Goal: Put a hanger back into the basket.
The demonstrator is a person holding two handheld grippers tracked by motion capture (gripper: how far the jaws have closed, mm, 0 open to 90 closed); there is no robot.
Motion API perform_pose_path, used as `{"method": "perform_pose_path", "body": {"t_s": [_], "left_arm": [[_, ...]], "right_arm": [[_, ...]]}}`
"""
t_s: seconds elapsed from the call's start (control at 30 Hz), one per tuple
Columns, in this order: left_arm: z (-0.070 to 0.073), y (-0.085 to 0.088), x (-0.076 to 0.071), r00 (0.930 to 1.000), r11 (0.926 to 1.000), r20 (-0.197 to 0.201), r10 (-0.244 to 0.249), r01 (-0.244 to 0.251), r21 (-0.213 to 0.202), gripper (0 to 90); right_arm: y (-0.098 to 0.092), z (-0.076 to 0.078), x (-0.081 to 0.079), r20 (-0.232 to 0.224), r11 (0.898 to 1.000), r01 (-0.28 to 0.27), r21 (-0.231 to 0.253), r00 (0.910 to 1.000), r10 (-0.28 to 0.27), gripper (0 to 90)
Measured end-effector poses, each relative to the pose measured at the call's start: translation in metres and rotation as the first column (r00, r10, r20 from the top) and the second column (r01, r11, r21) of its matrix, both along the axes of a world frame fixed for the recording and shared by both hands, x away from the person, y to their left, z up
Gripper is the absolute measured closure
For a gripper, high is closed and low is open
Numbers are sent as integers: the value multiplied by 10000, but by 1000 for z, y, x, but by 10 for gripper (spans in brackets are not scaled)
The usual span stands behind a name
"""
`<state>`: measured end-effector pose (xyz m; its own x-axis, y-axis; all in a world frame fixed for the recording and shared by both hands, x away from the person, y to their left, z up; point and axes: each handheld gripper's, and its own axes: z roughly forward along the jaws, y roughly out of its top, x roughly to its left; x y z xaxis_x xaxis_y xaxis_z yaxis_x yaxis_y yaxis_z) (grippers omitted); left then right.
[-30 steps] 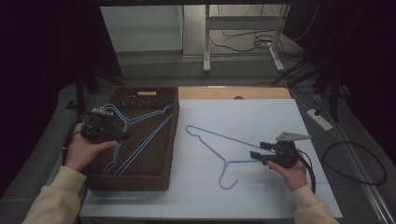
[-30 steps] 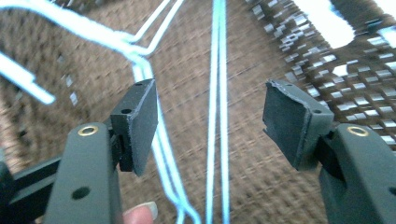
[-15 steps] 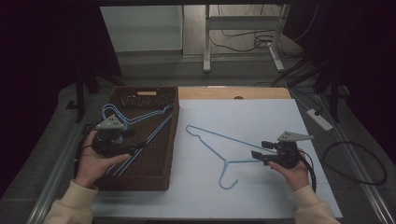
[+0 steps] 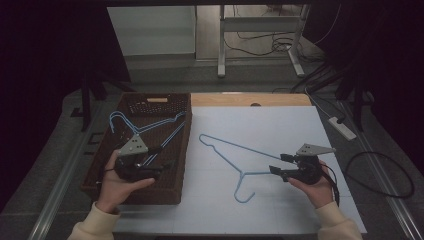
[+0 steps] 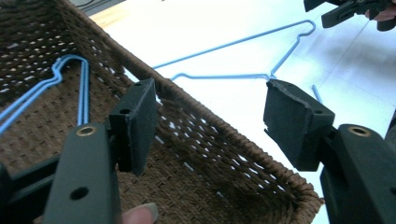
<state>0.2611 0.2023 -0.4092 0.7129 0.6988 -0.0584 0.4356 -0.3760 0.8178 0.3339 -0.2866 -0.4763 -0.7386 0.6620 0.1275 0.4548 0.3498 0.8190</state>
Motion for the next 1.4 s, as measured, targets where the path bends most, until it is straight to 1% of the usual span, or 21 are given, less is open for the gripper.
{"method": "perform_pose_path", "body": {"t_s": [0.2, 0.27, 0.3, 0.5, 0.77, 1.07, 1.1, 1.2, 1.27, 1.33, 1.37, 1.4], "left_arm": [[-11, -8, -3, 9999, 9999, -120, -6, 4, -119, 364], [-12, -9, -3, 9999, 9999, -144, -5, 3, -129, 364], [-15, -12, -2, 9998, 9998, -217, -17, 13, -181, 364], [-22, -18, -2, 9992, 9998, -402, 51, -59, -214, 365], [-26, -15, -4, 9987, 9984, -393, 328, -345, -440, 365], [-27, -12, -3, 9985, 9975, -324, 432, -449, -540, 359], [-26, -12, -4, 9985, 9973, -287, 460, -475, -553, 359], [-25, -10, -4, 9986, 9970, -239, 473, -486, -600, 358], [-25, -9, -5, 9985, 9969, -248, 488, -503, -613, 357], [-25, -8, -5, 9984, 9966, -253, 511, -526, -629, 357], [-25, -7, -5, 9984, 9966, -246, 517, -531, -629, 357], [-25, -7, -5, 9984, 9966, -246, 517, -531, -629, 357]], "right_arm": [[1, -1, -1, -46, 9999, -69, -91, 10000, 68, 292], [1, -1, -1, -58, 9999, -79, -114, 10000, 78, 292], [1, -2, -1, -80, 9998, -95, -165, 9999, 94, 292], [2, -3, -1, -92, 9995, -99, -298, 9999, 96, 292], [3, -3, -2, 6, 9986, -89, -519, 10000, 89, 292], [3, -2, -1, 163, 9969, 51, -783, 9999, -38, 294], [3, -1, -1, 162, 9964, 41, -844, 9999, -27, 294], [6, 5, 0, 246, 9916, -54, -1289, 9997, 86, 295], [7, 9, 1, 263, 9888, -37, -1495, 9996, 77, 296], [9, 12, 5, 209, 9845, 6, -1754, 9998, 31, 304], [10, 15, 10, 220, 9779, 125, -2088, 9997, -81, 320], [10, 15, 10, 220, 9779, 125, -2088, 9997, -81, 320]]}}
